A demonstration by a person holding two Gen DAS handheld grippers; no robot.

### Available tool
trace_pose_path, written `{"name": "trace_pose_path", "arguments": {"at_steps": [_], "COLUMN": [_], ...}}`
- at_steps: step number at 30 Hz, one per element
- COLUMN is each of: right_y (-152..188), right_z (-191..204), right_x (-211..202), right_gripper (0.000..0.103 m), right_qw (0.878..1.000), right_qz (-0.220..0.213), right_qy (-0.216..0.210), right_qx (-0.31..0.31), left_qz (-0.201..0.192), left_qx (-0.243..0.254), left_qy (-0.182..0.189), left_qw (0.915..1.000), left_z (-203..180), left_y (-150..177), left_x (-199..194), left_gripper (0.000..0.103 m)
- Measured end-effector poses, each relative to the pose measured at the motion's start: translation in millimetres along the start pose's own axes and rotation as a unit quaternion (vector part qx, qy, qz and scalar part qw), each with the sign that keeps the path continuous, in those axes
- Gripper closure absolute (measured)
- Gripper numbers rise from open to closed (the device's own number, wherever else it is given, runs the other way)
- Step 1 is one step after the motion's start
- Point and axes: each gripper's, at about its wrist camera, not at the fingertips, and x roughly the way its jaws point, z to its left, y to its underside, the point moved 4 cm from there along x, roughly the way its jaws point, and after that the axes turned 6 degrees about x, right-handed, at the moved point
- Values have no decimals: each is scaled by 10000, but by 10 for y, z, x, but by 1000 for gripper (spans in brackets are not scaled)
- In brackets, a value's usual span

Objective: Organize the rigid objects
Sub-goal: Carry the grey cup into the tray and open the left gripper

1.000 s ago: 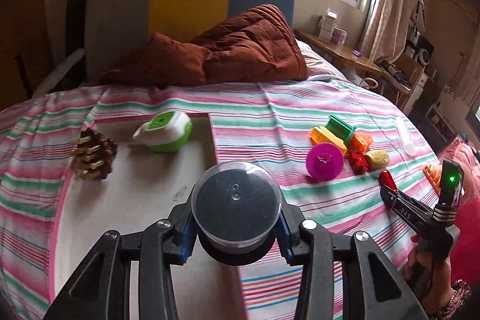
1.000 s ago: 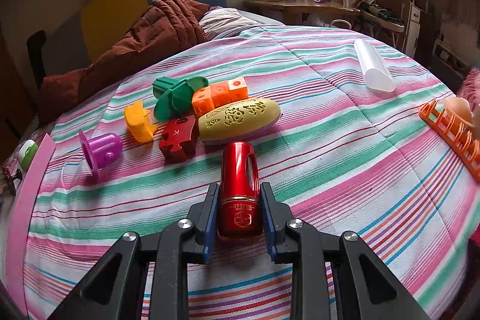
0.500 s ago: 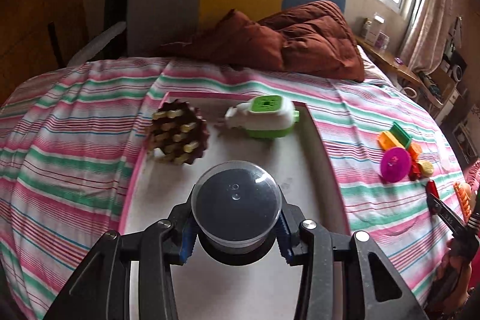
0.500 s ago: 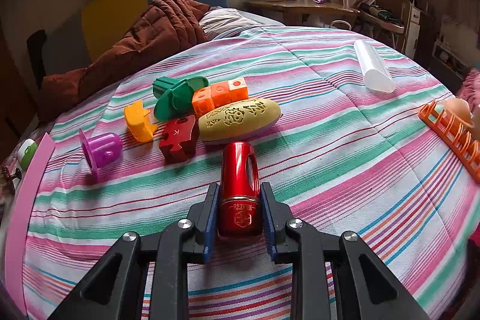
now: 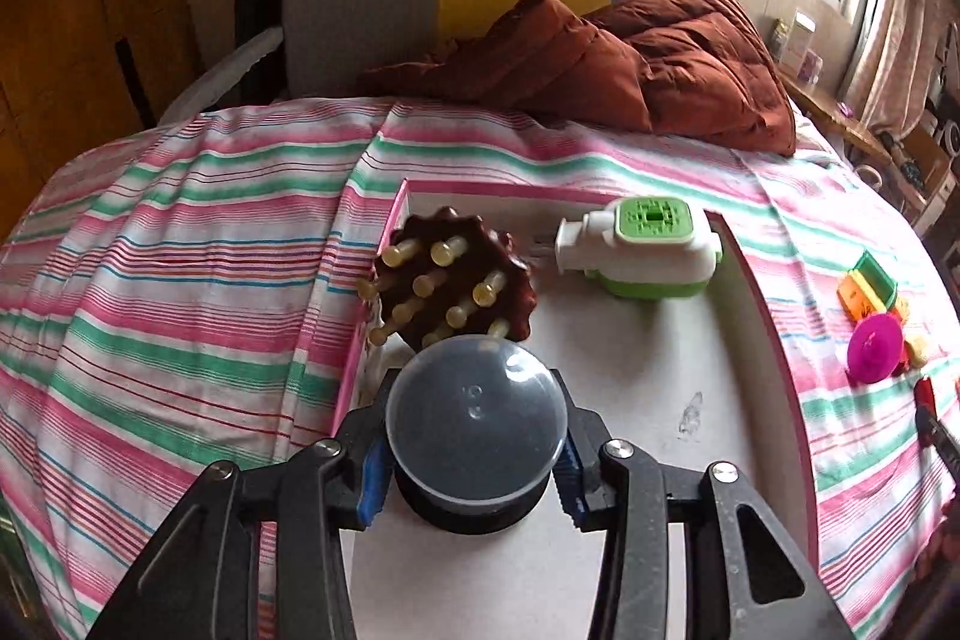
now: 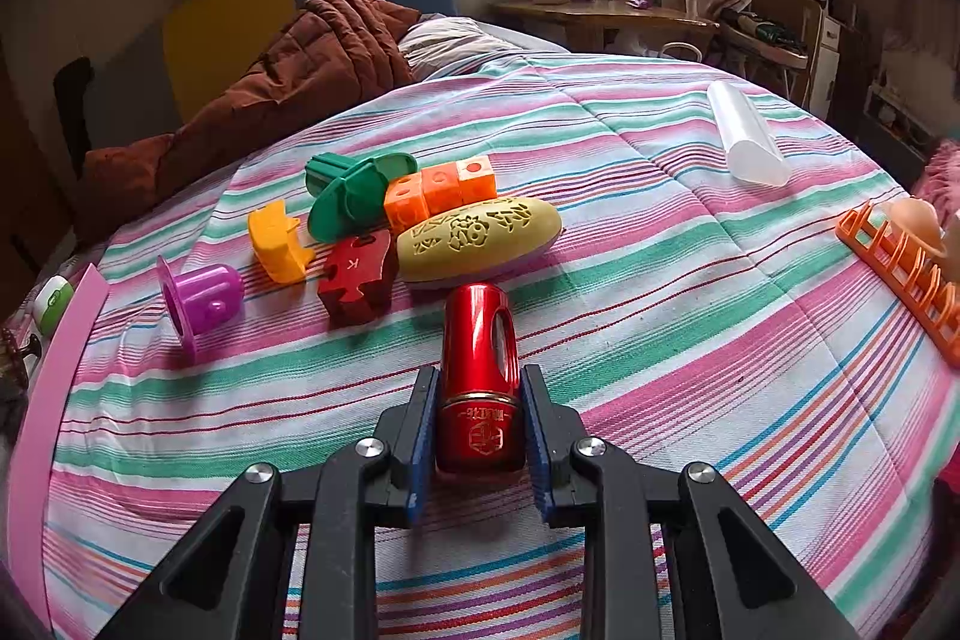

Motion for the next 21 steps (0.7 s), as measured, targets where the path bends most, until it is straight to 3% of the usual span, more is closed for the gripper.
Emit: {"name": "trace_pose_path", "arguments": {"at_steps": [12,19,21], "right_y": [-6,-12,-10], "right_z": [-11,-11,-12], "right_x": [0,4,6], "right_gripper": [76,76,76], "right_qw": [10000,10000,10000], "right_qz": [3,6,7], "right_qy": [26,16,9], "right_qx": [-31,-19,-18], "left_qz": [-301,-447,-455], "left_qx": [-676,-452,-356], "left_qy": [-1,-241,-264], "left_qw": [9973,9977,9980], "left_z": [135,71,51], "left_y": [270,383,395], "left_x": [-362,-519,-528], "left_gripper": [58,58,65]}}
